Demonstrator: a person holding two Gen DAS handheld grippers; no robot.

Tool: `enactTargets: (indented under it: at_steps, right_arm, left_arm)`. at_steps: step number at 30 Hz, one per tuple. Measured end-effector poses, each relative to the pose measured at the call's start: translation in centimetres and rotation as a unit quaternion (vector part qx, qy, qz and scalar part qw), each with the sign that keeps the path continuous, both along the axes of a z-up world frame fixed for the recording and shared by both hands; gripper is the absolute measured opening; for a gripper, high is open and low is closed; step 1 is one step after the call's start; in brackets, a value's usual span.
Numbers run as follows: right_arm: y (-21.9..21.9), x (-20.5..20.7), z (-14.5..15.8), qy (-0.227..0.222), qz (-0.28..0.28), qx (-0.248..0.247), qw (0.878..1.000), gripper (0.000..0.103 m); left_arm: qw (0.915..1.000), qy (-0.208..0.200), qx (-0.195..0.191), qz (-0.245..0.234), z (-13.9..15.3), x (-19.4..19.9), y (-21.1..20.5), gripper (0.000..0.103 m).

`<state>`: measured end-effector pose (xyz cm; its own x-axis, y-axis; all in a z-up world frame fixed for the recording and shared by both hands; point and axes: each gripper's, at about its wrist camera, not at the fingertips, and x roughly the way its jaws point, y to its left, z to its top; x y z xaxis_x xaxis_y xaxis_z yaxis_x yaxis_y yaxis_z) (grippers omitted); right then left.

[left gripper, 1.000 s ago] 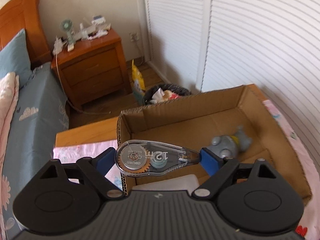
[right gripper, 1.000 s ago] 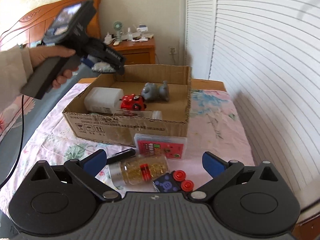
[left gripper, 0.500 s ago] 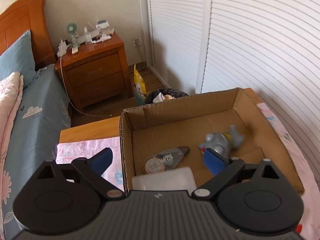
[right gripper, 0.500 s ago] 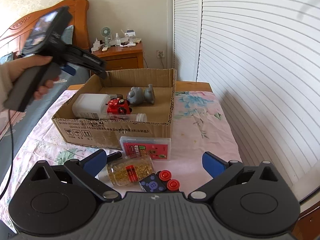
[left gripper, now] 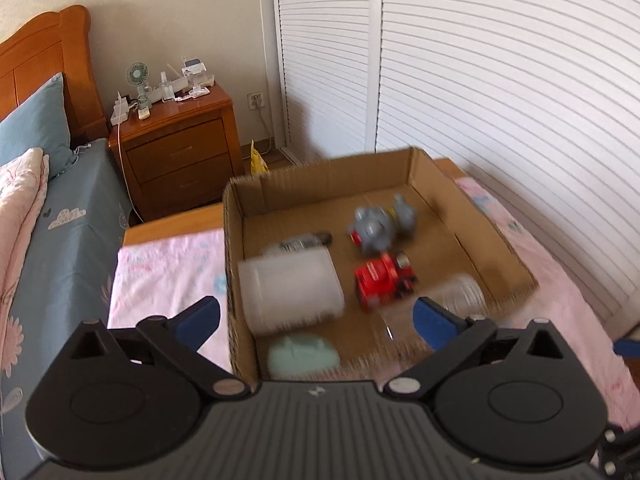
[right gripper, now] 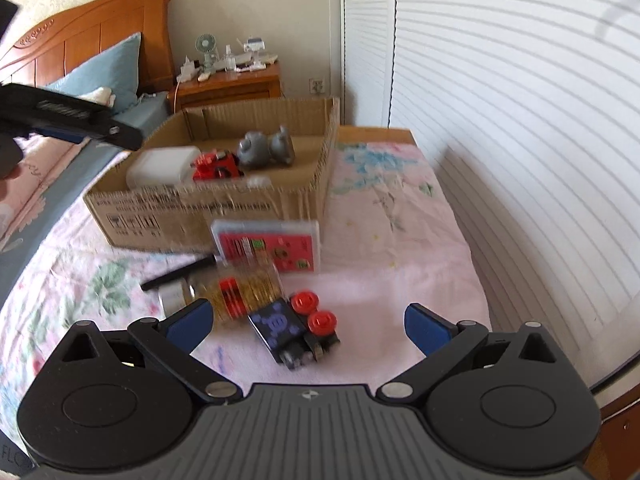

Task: Organize rigid objects
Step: 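Move the left tool to the black timer and the right to the black cube toy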

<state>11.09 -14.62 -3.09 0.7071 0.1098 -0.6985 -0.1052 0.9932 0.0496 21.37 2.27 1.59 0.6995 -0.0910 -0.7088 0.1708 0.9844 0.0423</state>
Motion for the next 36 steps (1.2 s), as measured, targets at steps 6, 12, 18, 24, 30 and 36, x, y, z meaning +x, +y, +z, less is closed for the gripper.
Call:
enactTargets:
  at_steps: [6,12,18,24,30,36]
  right_arm:
    - [0.2,0.1,-2.7,0.018,0.004,-0.032,0.999,0.103]
    - [0.8,0.7,-3.3,0.011,0.031,-0.036,0.999,0.103]
    - [0.5,0.5,-3.7,0.012,0.034,-0.014,0.999,0.103]
    - [-0.3,0.3,-3.6,0.006,0.028,0.006,1.0,0.103]
    - [-0.4,0.1,-3.4,0.002,0.03,0.011,0.999,0.103]
    - [-0.4,0.0,-3.6,0.003,0.04,0.008,0.999,0.103]
  left_arm:
    - [0.9995,0.023,-0.011,-0.018,-1.8,-1.8,-2.0,0.102]
    - [0.9987,0.045,-0.017,-0.018,-3.7,-1.3,-4.8,0.102]
    - [0.9994,0.033,0.004,0.014,-4.9,-1.5,-6.5,0.102]
    - [0.9955,0.056,-0.049,0.059,-5.9,-1.9,-6.2,0.102]
    - [0.9894,0.079,-0.072,0.098,-8.2,-1.3,-6.0,0.102]
    - [0.9864,0.102,-0.058,0.115,-9.8,-1.7,-4.9,0.102]
